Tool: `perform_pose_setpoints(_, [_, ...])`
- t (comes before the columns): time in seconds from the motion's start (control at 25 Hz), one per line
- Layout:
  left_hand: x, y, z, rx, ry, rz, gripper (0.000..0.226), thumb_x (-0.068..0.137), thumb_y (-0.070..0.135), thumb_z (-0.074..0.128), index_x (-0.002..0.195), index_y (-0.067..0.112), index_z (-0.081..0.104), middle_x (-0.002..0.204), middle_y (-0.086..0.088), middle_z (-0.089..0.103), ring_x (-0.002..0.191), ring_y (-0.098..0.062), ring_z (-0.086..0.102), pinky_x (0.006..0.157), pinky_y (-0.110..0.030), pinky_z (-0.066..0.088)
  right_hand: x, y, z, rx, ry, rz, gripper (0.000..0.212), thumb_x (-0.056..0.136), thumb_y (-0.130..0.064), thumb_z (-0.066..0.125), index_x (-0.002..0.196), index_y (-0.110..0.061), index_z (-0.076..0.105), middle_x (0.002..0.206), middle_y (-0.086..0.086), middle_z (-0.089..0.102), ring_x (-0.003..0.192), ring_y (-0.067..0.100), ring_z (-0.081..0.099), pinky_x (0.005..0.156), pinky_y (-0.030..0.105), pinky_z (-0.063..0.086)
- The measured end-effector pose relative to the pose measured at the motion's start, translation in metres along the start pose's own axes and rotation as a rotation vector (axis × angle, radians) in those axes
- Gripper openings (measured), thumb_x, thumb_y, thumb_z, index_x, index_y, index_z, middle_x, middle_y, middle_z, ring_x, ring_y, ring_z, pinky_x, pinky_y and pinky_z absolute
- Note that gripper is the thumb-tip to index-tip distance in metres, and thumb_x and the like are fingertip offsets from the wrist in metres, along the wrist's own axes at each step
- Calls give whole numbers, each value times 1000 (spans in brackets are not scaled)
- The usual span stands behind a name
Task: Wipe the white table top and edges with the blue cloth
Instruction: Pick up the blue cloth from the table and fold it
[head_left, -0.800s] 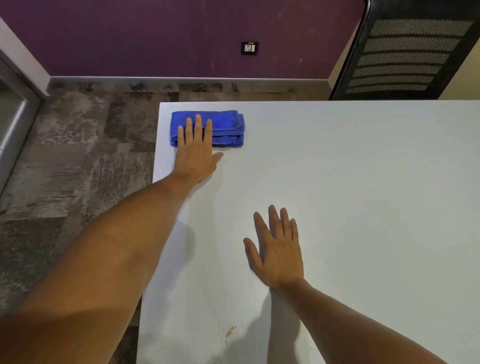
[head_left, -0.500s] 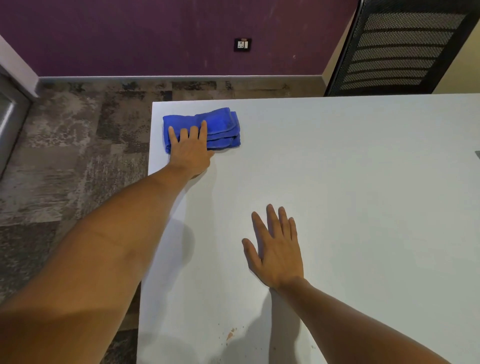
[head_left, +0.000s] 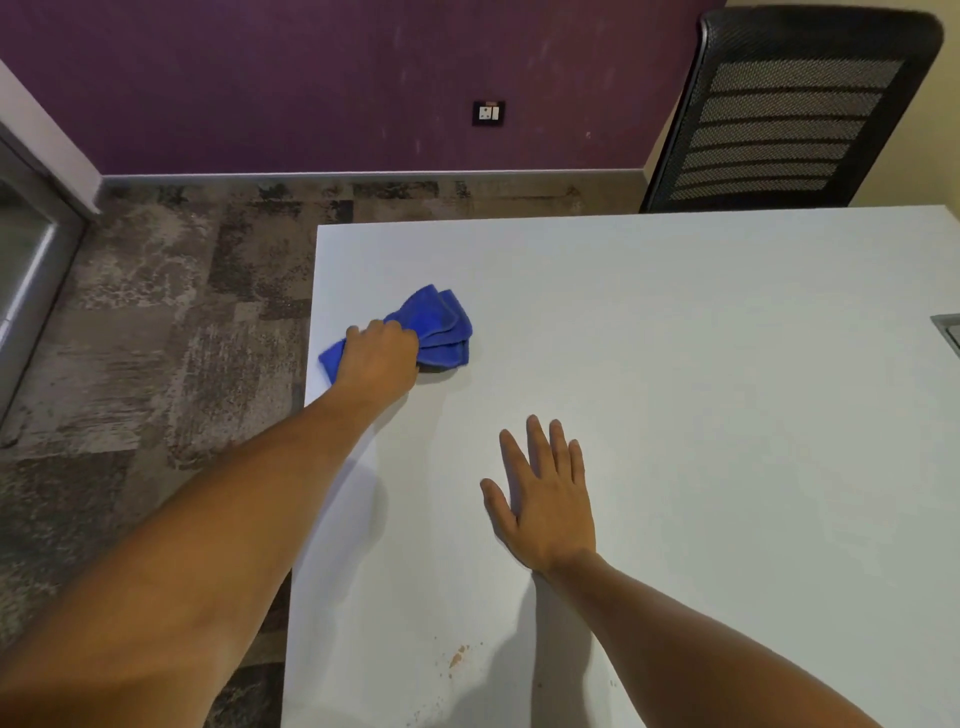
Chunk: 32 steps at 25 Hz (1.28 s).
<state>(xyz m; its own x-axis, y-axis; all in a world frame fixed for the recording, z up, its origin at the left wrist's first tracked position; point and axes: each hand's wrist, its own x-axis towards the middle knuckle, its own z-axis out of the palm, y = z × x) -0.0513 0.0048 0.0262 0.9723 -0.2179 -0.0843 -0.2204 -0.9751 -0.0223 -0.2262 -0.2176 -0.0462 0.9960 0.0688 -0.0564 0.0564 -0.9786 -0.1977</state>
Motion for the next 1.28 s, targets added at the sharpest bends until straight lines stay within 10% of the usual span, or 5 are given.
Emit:
perform_pose_setpoints(0.36, [-105,4,-35,-633,-4,-245,16,92,14,53,80,6,58,74,-10,59,65,-26,57,54,-31,41,8,-8,-33,-31,-349,6,73,102,-68,15,163,-33,-6,171,5,-20,155,33,-25,127,51,-9])
perform_pose_setpoints(0.56, [-146,10,-67,-1013,-128,-450,19,89,19,54,75,8,62,71,-8,63,65,-22,56,59,-30,42,2,-24,-81,202,-477,111,77,97,-47,58,160,-20,21,164,15,25,153,36,20,123,46,26])
perform_pose_setpoints(0.8, [-210,48,-75,-1419,-14,-635,10,87,24,59,81,17,64,71,-2,69,69,-23,64,58,-30,49,-57,-43,-118,741,-389,163,59,107,-39,47,159,-13,34,164,9,37,149,28,38,119,36,31])
perform_pose_setpoints(0.96, [-265,78,-76,-1663,11,-660,10,89,22,60,91,22,70,72,3,77,81,-30,71,63,-34,55,-98,-43,-159,1103,-364,224,43,109,-32,39,123,1,62,128,18,67,119,37,63,86,22,51])
perform_pose_setpoints(1.28, [-369,146,-101,-2062,-6,-633,35,92,45,61,109,18,74,107,-11,76,97,-30,73,83,-44,58,-200,-22,-210,1263,-404,93,25,103,-29,61,111,-11,76,107,9,77,93,16,72,76,31,59])
